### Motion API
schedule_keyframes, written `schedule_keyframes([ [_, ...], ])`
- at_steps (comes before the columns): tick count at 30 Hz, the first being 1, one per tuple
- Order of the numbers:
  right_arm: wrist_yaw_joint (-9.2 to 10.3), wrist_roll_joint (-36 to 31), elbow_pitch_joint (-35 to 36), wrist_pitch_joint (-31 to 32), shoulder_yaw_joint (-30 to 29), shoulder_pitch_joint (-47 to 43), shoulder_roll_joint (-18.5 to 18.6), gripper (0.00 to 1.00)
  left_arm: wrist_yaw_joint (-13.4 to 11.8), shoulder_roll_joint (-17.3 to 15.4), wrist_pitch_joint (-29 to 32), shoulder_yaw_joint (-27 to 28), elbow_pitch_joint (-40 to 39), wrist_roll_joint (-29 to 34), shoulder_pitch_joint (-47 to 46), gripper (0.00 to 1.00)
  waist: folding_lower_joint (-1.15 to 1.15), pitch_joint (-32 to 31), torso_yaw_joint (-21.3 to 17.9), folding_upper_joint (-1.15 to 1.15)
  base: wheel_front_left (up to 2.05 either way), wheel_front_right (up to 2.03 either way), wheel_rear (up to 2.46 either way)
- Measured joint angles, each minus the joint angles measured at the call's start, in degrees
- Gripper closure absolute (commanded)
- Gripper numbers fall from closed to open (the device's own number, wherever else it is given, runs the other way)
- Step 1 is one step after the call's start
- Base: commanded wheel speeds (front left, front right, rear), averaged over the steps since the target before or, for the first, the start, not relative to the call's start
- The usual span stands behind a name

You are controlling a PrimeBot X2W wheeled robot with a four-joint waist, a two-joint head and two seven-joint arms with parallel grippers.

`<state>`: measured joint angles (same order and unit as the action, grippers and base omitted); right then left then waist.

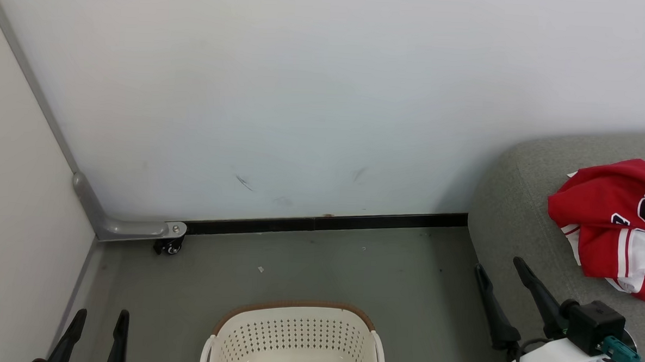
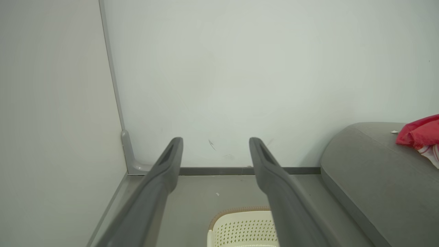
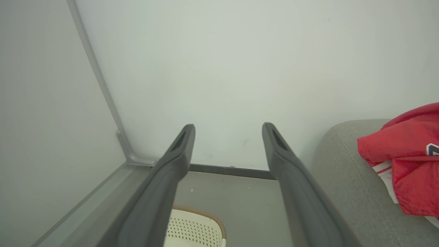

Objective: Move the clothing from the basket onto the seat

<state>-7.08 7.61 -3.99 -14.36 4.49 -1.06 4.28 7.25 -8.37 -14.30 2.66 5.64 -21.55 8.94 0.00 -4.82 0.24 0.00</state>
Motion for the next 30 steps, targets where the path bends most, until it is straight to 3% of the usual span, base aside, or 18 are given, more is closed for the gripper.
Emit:
schedule_keyframes([
  [5, 0.0, 0.0, 0.0, 0.0, 0.0, 0.0, 0.0, 0.0, 0.0, 0.0, 0.0, -0.1, -0.1, 0.0, 0.0, 0.0, 0.0, -0.1, -0.1, 0.0, 0.0, 0.0, 0.0],
  [6, 0.02, 0.0, -0.3, 0.0, 0.0, 0.0, -0.1, 1.0, 0.0, 0.1, 0.1, -0.2, 0.3, 0.0, 0.0, 1.0, 0.0, -0.1, -0.1, 0.0, 0.0, 0.0, 0.0],
  [12, 0.03, 0.0, -4.2, 0.2, 0.3, -3.1, -1.3, 1.0, 0.0, 3.2, 0.2, -1.3, 4.2, 0.0, 1.2, 1.0, 0.0, -0.1, -0.1, 0.0, 0.0, 0.0, 0.0],
  [16, 0.03, 1.2, -4.4, 0.2, 0.5, -3.8, -1.4, 1.0, 0.0, 3.5, 0.7, -1.3, 4.9, -1.5, 1.3, 1.0, 0.0, -0.1, -0.2, 0.0, 0.0, 0.0, 0.0],
  [30, 0.03, 15.7, -4.2, 2.0, -0.2, -3.7, -1.6, 1.0, 0.0, 3.7, 4.2, -0.5, 6.4, -12.6, -0.4, 1.0, 0.05, 0.5, -0.2, 0.0, 0.0, 0.0, 0.0],
])
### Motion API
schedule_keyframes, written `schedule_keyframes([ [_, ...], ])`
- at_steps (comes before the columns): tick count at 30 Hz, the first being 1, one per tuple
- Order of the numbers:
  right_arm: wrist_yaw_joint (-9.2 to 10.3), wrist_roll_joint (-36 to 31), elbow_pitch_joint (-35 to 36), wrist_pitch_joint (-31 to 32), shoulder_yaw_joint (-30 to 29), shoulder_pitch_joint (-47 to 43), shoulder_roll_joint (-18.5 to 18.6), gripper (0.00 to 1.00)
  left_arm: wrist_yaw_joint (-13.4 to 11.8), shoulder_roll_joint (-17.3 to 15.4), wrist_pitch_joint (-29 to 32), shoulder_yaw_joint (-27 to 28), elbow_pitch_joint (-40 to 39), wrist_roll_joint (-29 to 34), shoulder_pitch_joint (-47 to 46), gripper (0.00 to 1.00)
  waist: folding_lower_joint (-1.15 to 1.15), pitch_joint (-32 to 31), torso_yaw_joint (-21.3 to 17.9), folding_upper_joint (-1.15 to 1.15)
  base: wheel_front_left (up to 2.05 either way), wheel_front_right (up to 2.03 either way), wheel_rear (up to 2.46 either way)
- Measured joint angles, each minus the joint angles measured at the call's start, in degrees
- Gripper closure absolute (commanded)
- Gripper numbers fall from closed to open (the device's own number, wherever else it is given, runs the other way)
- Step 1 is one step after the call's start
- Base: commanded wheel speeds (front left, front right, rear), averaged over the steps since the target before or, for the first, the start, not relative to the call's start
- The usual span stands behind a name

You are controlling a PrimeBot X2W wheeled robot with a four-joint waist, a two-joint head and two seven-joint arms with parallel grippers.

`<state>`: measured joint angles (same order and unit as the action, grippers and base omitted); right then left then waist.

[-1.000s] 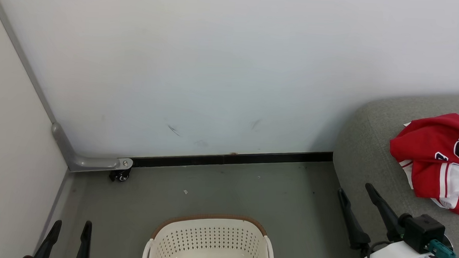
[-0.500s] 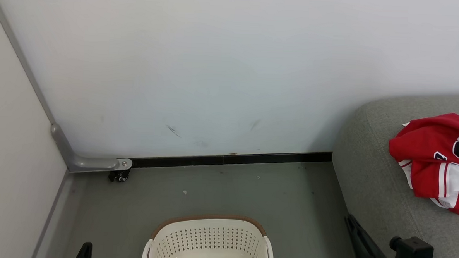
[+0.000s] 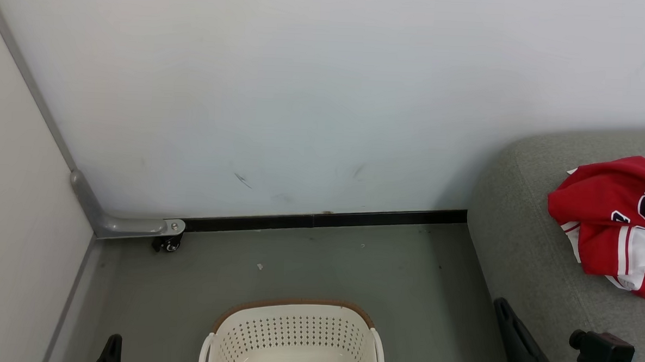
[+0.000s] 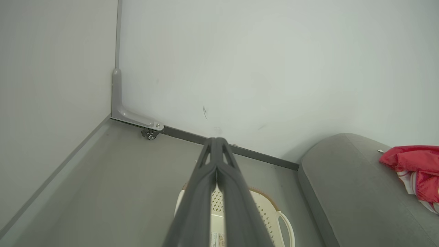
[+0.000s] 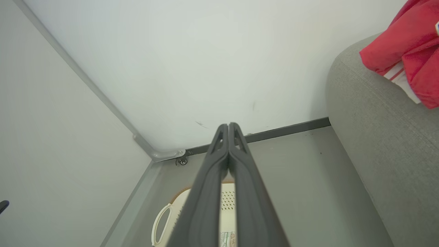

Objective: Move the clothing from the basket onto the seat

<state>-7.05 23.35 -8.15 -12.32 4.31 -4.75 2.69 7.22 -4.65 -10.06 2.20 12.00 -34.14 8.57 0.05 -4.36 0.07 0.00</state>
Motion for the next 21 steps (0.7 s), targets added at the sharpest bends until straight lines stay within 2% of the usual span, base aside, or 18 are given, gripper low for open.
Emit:
schedule_keyframes([
  [6, 0.0, 5.1, -0.1, 1.3, -0.6, 0.2, -0.1, 1.0, 0.0, 0.4, 1.3, 0.3, 0.1, -4.0, -0.9, 1.0, 0.22, 0.4, 0.0, 0.0, 0.0, 0.0, 0.0],
  [15, 0.0, 13.0, -0.4, 3.1, -1.7, 0.3, 0.1, 1.0, 0.0, 0.6, 3.4, 0.7, 0.2, -10.4, -1.8, 1.0, 0.7, 0.6, 0.0, 0.0, 0.0, 0.0, 0.0],
  [21, 0.0, 17.6, -1.0, 4.2, -2.0, 0.4, 0.4, 1.0, 0.0, 0.7, 4.5, 0.9, 0.2, -14.0, -2.5, 1.0, 0.88, 0.6, 0.0, 0.0, 0.0, 0.0, 0.0],
])
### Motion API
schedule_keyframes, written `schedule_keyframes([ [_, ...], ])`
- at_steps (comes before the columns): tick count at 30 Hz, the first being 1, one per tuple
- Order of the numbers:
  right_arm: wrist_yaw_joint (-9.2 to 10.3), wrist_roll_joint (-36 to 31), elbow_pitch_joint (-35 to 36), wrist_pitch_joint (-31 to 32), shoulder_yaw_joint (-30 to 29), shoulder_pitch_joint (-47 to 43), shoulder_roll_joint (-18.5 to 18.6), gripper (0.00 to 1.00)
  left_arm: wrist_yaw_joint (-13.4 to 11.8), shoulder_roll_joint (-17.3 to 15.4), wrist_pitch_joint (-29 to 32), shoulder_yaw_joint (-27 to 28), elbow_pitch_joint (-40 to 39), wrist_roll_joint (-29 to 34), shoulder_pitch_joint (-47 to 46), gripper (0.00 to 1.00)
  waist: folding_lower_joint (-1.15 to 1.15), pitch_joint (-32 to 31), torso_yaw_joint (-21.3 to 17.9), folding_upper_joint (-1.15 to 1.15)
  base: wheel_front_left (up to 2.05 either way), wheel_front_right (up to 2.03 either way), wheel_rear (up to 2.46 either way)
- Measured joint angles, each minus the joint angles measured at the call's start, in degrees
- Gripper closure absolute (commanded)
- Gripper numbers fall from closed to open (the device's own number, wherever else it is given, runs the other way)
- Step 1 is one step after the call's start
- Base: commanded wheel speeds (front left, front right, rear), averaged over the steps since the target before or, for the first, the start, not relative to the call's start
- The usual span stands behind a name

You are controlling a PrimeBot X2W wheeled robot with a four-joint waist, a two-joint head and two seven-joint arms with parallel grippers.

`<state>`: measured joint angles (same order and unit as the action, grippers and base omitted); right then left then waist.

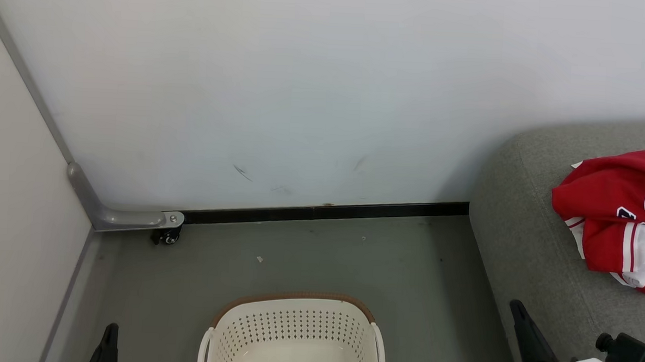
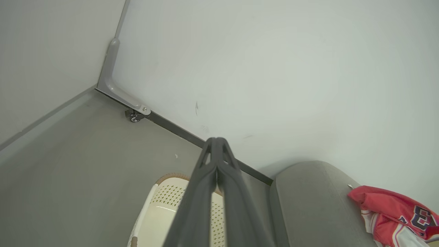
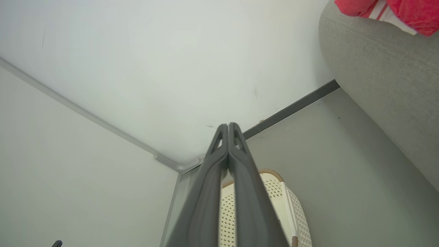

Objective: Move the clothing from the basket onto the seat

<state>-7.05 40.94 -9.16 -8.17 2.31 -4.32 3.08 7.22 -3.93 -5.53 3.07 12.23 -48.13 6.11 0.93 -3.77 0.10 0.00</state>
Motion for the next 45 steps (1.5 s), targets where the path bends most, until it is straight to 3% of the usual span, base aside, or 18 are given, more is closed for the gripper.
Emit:
schedule_keyframes([
  [9, 0.0, 8.0, -0.7, 1.7, -1.0, 0.3, 0.4, 1.0, 0.0, 0.2, 1.8, 0.2, 0.2, -6.4, -1.3, 1.0, 0.05, 0.2, 0.0, 0.0, 0.0, 0.0, 0.0],
  [27, 0.0, 23.8, -2.7, 4.7, -2.3, 2.6, 0.8, 1.0, 0.0, 0.6, 5.2, 0.8, 1.6, -18.8, -3.6, 1.0, -0.75, 1.8, 0.0, 0.0, 0.0, 0.0, 0.0],
  [45, 0.0, 39.7, -4.3, 7.9, -3.9, 4.9, 1.3, 1.0, 0.0, 1.5, 8.9, 1.3, 2.4, -31.7, -7.0, 1.0, -0.88, 3.1, -0.1, 0.0, 0.0, 0.0, 0.0],
])
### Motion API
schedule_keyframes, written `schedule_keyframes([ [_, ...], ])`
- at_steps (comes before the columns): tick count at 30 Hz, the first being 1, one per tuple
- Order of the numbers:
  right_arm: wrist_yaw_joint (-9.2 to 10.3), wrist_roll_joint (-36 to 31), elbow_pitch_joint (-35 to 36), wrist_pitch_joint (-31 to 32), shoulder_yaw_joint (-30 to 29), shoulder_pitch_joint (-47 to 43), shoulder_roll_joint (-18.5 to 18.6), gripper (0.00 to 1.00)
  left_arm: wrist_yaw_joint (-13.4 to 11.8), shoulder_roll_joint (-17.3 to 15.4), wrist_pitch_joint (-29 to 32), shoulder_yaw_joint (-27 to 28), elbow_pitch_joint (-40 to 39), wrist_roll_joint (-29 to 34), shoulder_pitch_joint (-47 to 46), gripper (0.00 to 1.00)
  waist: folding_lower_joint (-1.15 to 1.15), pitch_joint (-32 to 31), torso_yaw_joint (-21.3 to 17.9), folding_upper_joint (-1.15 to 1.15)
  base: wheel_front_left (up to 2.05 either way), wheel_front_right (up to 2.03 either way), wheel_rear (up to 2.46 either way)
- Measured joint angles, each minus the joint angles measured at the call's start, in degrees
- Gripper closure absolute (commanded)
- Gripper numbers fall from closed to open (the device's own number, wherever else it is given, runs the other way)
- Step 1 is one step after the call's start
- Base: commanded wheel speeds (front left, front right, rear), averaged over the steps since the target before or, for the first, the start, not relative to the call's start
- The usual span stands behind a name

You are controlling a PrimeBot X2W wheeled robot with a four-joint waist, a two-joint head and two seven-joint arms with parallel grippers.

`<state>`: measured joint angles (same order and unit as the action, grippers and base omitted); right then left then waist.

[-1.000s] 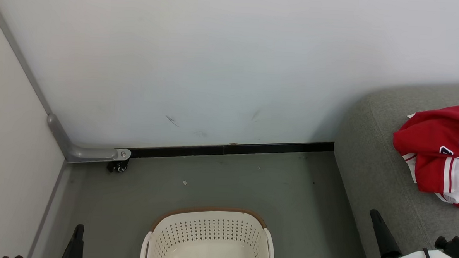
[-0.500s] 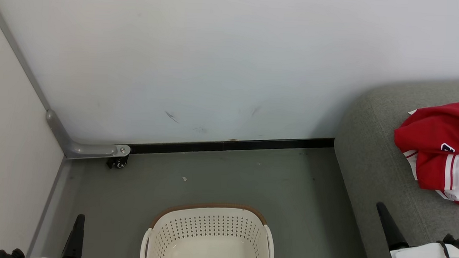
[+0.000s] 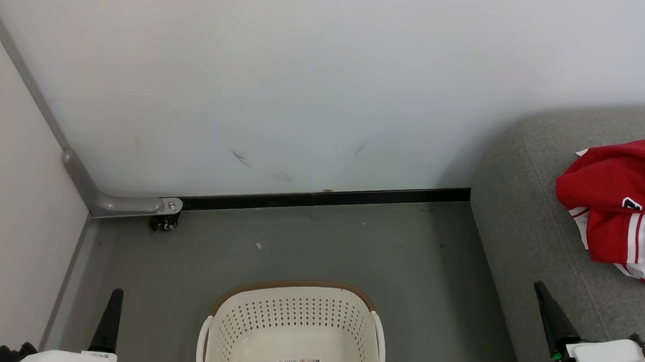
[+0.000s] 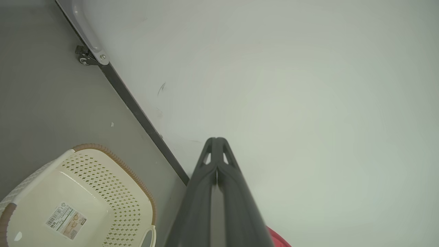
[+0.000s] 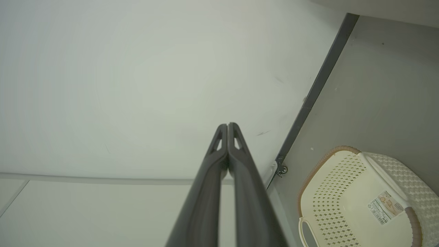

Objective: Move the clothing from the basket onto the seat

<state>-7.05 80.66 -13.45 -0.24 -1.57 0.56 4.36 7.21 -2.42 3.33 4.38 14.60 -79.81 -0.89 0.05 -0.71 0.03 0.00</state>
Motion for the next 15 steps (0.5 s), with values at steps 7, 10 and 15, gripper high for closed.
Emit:
schedule_keyframes([
  [7, -0.01, 5.9, -0.4, 0.8, -0.9, 1.5, 0.1, 1.0, 0.0, 0.2, 1.2, 0.3, 0.4, -4.7, -1.2, 1.0, -0.01, 0.4, 0.0, 0.0, 0.0, 0.0, 0.0],
  [10, 0.0, 8.6, -0.6, 1.5, -1.2, 2.0, 0.3, 1.0, 0.0, 0.3, 1.7, 0.4, 0.5, -7.1, -1.4, 1.0, -0.01, 0.5, 0.0, 0.0, 0.0, 0.0, 0.0],
  [15, 0.0, 13.9, -1.2, 2.6, -1.5, 2.2, 0.4, 1.0, 0.0, 0.4, 3.2, 0.5, 0.8, -11.2, -2.6, 1.0, -0.01, 0.9, 0.0, 0.0, 0.0, 0.0, 0.0],
])
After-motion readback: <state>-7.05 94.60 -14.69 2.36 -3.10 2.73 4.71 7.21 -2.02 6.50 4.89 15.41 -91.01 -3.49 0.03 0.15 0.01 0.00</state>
